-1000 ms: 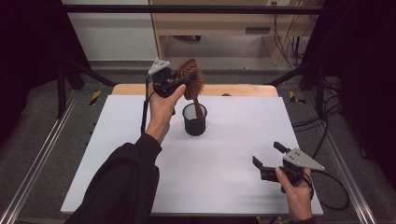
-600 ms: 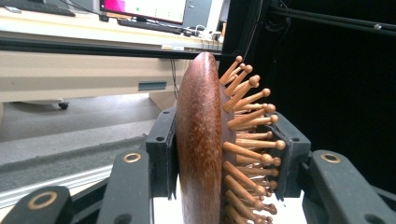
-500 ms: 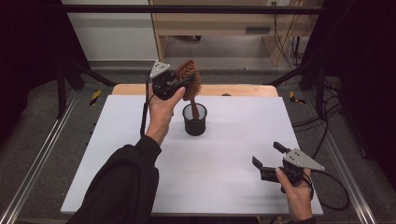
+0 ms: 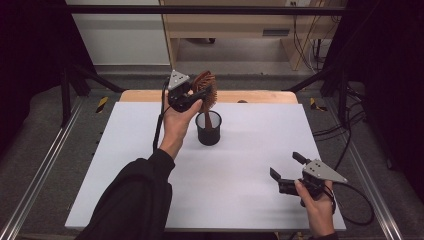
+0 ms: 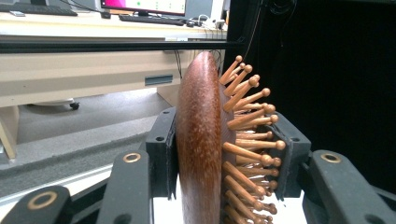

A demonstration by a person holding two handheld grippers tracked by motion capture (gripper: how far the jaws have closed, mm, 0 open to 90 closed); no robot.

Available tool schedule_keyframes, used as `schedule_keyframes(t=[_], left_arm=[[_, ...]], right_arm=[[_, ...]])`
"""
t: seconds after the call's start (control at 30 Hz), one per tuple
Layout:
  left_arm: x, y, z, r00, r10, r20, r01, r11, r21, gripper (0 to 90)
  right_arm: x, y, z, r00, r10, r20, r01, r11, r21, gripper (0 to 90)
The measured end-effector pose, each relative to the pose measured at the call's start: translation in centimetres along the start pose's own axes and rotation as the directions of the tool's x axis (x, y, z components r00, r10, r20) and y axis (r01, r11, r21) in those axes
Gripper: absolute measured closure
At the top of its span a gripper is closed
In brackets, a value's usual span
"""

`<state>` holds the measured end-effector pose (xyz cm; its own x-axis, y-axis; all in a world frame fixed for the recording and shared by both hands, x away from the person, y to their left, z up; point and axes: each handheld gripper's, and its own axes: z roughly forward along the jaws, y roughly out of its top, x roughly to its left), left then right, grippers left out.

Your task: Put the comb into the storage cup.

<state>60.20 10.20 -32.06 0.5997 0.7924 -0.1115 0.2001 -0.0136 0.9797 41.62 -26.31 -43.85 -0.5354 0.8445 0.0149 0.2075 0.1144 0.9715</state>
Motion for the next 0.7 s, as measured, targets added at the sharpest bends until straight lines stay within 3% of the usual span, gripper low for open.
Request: schedule_keyframes(t=[0.33, 0.7], left_arm=[[-0.51, -0.31, 0.15, 0.9994, 0.014, 0.030, -0.014, 0.9998, 0.010, 51.8], [-0.10, -0.87, 0.02, 0.9980, -0.007, 0.064, 0.005, 0.9996, 0.030, 51.7]], right_arm=[[0.07, 0.00, 0.03, 1.0000, 0.000, -0.006, 0.000, 1.000, 0.002, 2.9], [0.08, -0.05, 0.11, 0.9999, -0.009, -0.007, 0.009, 1.000, 0.003, 2.9]])
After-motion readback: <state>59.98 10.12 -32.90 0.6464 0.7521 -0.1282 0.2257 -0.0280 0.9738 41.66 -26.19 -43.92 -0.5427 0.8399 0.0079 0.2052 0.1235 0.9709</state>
